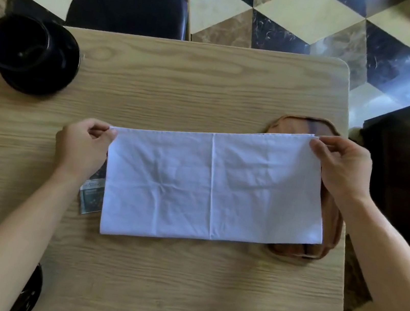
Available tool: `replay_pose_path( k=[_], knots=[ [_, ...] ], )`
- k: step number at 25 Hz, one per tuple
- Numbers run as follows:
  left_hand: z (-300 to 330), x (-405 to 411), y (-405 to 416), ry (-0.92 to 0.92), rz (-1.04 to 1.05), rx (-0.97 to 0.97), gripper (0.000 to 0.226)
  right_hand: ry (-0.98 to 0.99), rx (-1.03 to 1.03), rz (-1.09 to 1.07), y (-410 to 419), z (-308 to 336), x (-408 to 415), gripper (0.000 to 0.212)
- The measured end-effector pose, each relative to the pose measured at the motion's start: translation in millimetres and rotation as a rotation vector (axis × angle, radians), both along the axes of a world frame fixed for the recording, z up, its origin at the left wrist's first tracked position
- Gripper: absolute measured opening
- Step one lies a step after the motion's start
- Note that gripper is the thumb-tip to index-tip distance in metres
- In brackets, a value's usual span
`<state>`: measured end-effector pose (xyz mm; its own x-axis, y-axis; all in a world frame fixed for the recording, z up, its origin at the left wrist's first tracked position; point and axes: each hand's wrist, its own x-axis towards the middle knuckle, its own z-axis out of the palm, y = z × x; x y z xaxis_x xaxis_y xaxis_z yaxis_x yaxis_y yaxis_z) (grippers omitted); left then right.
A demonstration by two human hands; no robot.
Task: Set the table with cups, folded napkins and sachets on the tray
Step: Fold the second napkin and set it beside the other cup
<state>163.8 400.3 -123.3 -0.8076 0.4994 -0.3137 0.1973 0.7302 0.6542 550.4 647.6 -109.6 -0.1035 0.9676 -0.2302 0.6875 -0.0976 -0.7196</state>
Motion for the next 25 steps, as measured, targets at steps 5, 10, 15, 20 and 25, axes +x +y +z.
replay_pose_path(
  k=[5, 10, 15, 20, 25],
  knots=[
    [-3, 0, 3, 0.016, 0.03, -0.032, 0.01, -0.082, 0.015, 0.005, 3, -1, -9, 0.015],
    [-5, 0, 2, 0.045, 0.008, -0.036, 0.012, -0.129, 0.033, -0.041, 4, -4, -17, 0.018],
    [-9, 3, 3, 0.173, -0.024, -0.042, 0.008, -0.214, 0.042, -0.081, 4, -2, -24, 0.02],
    [-17, 18, -1, 0.324, -0.134, 0.004, 0.015, -0.244, 0.061, -0.096, -1, -5, -24, 0.021],
    [-15, 20, 2, 0.35, -0.13, 0.052, 0.012, -0.285, 0.063, -0.032, 1, -7, -22, 0.025]
  ],
)
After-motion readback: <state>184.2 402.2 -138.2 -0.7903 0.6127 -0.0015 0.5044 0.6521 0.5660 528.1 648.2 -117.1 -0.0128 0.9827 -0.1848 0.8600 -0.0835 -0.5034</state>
